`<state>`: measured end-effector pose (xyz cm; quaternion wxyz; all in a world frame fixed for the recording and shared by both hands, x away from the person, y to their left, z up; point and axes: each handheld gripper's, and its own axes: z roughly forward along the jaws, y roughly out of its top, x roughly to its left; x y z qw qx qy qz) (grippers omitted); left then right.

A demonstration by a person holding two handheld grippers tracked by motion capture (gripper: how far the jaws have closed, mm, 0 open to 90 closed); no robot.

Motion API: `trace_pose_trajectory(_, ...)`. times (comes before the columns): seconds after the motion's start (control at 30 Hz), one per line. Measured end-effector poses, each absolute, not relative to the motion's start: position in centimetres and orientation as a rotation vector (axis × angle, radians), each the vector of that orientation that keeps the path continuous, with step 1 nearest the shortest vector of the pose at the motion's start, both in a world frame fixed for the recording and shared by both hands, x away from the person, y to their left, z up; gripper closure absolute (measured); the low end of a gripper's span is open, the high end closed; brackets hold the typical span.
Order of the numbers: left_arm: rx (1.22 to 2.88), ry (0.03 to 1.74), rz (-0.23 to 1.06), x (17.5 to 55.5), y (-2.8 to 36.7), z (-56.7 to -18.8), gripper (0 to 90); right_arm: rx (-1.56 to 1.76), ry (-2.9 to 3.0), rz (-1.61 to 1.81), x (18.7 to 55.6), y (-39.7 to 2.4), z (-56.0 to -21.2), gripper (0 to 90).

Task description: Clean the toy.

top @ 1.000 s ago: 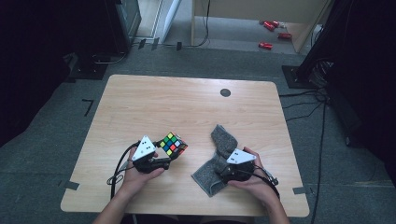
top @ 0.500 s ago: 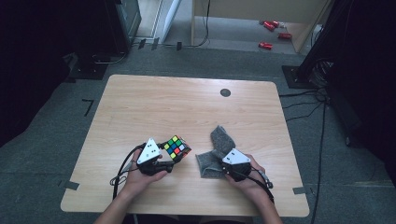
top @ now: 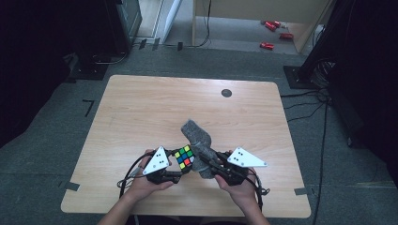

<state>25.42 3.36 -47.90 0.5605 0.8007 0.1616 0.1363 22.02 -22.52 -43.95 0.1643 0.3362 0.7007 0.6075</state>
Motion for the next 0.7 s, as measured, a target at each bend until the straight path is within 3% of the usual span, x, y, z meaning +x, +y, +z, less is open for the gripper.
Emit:
trace_pose_trajectory(0.27,1.859,0.394,0.332,25.6,3.8,-47.7,34.3,1.156,2.056,1.717,23.6,-23.3,-46.6,69.6)
trace_pose_trajectory(0.53,1.875,0.364,0.341,25.2,3.4,-47.7,34.3,1.084,2.009,1.837,22.8,-22.9,-44.8,68.4)
trace_pose_trajectory(0.7,1.846,0.39,0.325,25.4,4.0,-47.5,34.3,1.165,2.042,1.809,23.7,-23.4,-46.5,67.9)
